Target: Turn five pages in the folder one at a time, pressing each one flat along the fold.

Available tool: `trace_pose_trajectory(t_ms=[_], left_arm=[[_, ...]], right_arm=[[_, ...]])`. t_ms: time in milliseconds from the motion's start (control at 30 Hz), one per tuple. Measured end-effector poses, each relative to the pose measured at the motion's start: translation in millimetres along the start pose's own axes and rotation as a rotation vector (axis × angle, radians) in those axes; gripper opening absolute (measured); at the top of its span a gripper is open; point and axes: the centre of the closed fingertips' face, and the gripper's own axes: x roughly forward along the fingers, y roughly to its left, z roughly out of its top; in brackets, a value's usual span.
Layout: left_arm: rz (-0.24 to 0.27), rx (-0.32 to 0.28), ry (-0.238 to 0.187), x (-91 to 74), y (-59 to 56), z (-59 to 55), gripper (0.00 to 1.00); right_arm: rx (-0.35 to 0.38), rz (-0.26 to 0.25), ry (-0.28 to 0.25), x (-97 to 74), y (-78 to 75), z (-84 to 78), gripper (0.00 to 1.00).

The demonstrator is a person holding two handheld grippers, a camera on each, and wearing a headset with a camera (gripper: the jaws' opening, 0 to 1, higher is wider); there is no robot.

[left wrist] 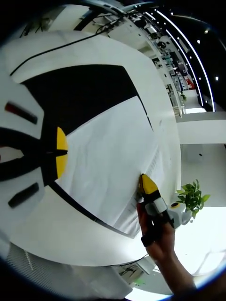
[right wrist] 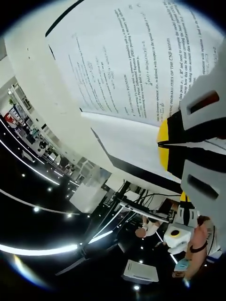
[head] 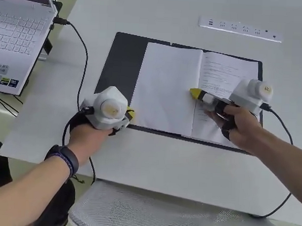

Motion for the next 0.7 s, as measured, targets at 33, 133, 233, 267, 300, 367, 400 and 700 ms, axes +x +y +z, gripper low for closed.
trace_pose_trajectory(t_ms=[33,133,233,267,300,367,400,700], left_arm=[[0.0,0.002,0.001,0.5,0.2,-0.3,0.0],[0.002,0.005,-0.001,1.0,0.3,-0.8,0.0],[0.004,0.004,-0.001,1.7,0.9,-1.1,0.0],[0.003,0.0,-0.002,1.8,1.1,-1.2,0.0],[0.002,-0.004,-0.002,1.9,1.2,-1.2,0.0],[0.002,-0.018,-0.007,2.4,1.5,-1.6,0.0],[0.004,-0.03,-0.01,2.5,1.7,-1.7,0.0],[0.008,-0.036,-0.015,3.0,1.3,-1.9,0.0]], right_arm=[[-0.005,0.002,-0.002,-0.2,-0.2,0.1,0.0],[-0.017,0.005,-0.002,0.0,1.0,0.1,0.0],[-0.012,0.013,0.0,0.0,1.0,0.1,0.0],[-0.014,0.017,0.002,0.0,1.2,0.1,0.0],[-0.015,0.019,0.003,0.1,1.3,0.2,0.0],[-0.016,0.023,0.002,0.9,1.0,1.5,0.0],[-0.014,0.025,-0.001,2.0,0.3,3.3,0.0],[-0.006,0.014,-0.055,12.7,-1.8,26.9,0.0]])
